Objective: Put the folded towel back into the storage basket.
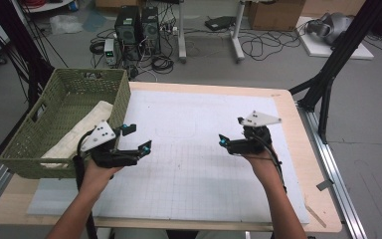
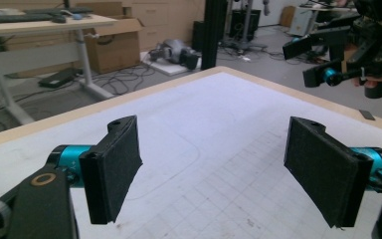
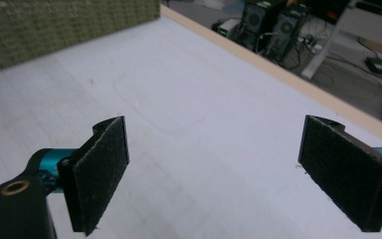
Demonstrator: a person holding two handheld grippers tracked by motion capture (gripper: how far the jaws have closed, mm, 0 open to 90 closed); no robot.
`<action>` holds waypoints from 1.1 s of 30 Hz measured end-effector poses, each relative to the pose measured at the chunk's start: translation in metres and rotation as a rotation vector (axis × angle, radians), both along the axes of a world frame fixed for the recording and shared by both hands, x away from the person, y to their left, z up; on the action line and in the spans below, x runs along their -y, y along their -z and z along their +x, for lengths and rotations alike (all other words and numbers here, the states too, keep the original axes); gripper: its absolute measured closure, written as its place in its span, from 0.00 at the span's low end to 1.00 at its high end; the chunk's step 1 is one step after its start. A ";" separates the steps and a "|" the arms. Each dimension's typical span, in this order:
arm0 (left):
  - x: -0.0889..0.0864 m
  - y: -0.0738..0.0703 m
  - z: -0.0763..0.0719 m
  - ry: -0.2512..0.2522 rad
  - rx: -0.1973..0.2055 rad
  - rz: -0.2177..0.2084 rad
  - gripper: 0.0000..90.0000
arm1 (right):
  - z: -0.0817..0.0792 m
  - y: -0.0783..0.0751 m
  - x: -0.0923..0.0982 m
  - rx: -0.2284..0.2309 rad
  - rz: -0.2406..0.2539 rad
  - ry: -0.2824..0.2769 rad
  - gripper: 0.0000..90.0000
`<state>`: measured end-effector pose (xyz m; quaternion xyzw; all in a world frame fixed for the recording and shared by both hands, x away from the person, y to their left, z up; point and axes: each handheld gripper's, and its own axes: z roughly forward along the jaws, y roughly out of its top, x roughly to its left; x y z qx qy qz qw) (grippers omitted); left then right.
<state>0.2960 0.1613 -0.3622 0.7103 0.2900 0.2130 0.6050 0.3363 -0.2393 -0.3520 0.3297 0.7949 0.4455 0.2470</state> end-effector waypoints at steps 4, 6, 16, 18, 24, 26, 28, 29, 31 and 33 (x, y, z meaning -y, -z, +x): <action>0.016 0.014 0.005 0.038 -0.030 0.012 0.25 | -0.020 0.020 0.022 -0.023 0.025 0.040 0.13; 0.023 0.021 0.005 0.052 -0.035 0.021 0.26 | -0.030 0.029 0.030 -0.023 0.029 0.057 0.13; 0.043 0.046 0.003 0.065 -0.061 0.065 0.25 | -0.052 0.056 0.055 -0.050 0.039 0.106 0.13; 0.043 0.051 0.002 0.070 -0.071 0.072 0.25 | -0.053 0.055 0.057 -0.037 0.040 0.115 0.13; 0.043 0.056 0.000 0.066 -0.083 0.079 0.26 | -0.056 0.057 0.056 -0.050 0.034 0.126 0.13; 0.042 0.056 0.000 0.065 -0.081 0.082 0.26 | -0.056 0.057 0.055 -0.053 0.037 0.129 0.13; 0.042 0.057 0.001 0.064 -0.082 0.081 0.26 | -0.056 0.057 0.055 -0.051 0.030 0.130 0.13; 0.042 0.057 0.001 0.061 -0.083 0.084 0.26 | -0.056 0.058 0.055 -0.055 0.032 0.128 0.13; 0.042 0.058 0.001 0.059 -0.085 0.090 0.26 | -0.056 0.058 0.055 -0.057 0.031 0.125 0.13; 0.042 0.058 0.002 0.056 -0.091 0.090 0.26 | -0.055 0.060 0.055 -0.061 0.032 0.126 0.13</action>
